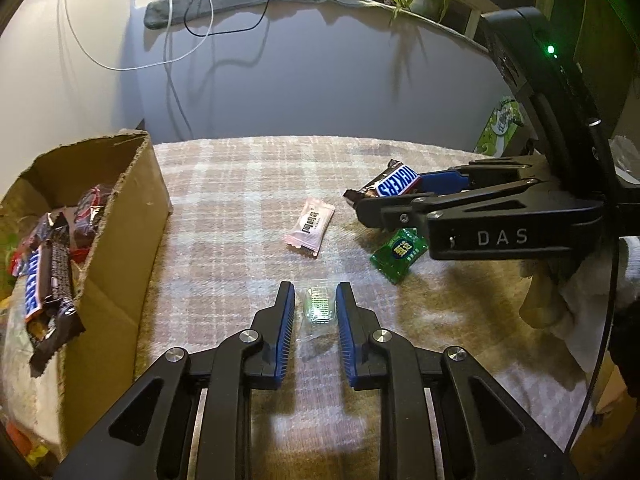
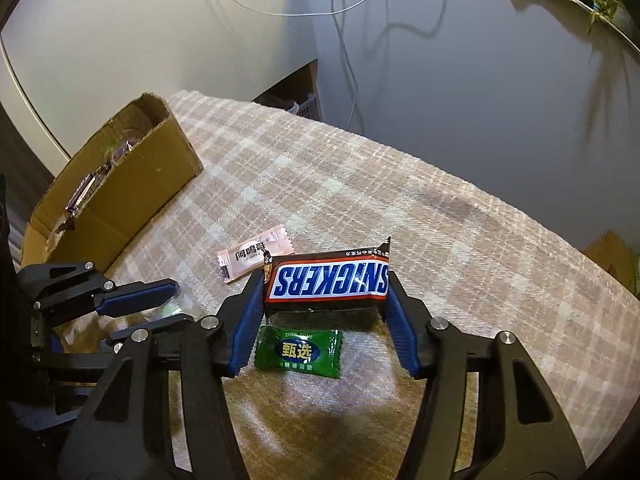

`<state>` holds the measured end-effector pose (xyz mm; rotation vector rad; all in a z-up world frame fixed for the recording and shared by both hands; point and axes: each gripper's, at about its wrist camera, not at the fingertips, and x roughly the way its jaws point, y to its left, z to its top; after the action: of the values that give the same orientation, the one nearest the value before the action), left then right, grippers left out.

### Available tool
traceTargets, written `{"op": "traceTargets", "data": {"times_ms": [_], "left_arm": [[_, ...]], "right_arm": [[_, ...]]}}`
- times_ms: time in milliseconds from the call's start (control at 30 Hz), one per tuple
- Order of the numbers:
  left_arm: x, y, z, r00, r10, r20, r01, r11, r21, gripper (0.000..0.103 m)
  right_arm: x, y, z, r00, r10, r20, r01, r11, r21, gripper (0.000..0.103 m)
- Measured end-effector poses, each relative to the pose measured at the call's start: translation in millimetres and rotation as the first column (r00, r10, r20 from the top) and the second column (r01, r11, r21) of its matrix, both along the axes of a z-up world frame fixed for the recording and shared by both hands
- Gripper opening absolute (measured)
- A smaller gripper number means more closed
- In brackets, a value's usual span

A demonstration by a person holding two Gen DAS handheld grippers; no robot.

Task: Organize snacks
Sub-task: 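Grasp the Snickers bar with the right tool while the left tool grasps the clear green candy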

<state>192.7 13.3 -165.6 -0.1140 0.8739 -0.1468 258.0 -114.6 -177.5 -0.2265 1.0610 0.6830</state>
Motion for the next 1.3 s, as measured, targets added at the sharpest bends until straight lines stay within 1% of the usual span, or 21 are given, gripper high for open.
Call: {"op": "traceTargets", "data": {"times_ms": [200,333,667,967,1133,1300], "left_arm": [[-12.3,1.6,15.0,0.999,0.016,0.034,-0.016,1.0,-0.005,0.02],[-24.5,4.2,28.7,0.998,0.027,0.064,-0.027,1.0,-0.007,0.019],[-56.1,20.0,58.7,0.988,0.073,0.134,-0.072,0.997,-0.012,0.019],[-82.0,43.6,78.7,0.975,0.124,0.187,-0.123,0.992,-0.014,0.019],[-95.7,63.2,86.0,0.965,0.161,0.208,-0.162,0.987,-0.014,0.019],[-106.1,88.3,89.7,0.953,0.205,0.222,-0.208,0.978,-0.012,0.019]], "right_arm": [[-5.3,-10.4,14.2,0.999,-0.032,0.009,0.032,0.999,0.042,0.059],[-14.3,-10.9,30.4,0.999,-0.036,0.03,0.034,0.997,0.066,0.059],[-53.7,2.6,70.7,0.996,0.0,0.084,-0.009,0.994,0.113,0.059],[-85.5,31.6,101.9,0.989,0.05,0.138,-0.068,0.989,0.134,0.059],[-95.2,56.5,111.6,0.984,0.086,0.155,-0.107,0.984,0.139,0.059],[-101.2,88.8,113.2,0.979,0.126,0.158,-0.149,0.979,0.14,0.059]]}}
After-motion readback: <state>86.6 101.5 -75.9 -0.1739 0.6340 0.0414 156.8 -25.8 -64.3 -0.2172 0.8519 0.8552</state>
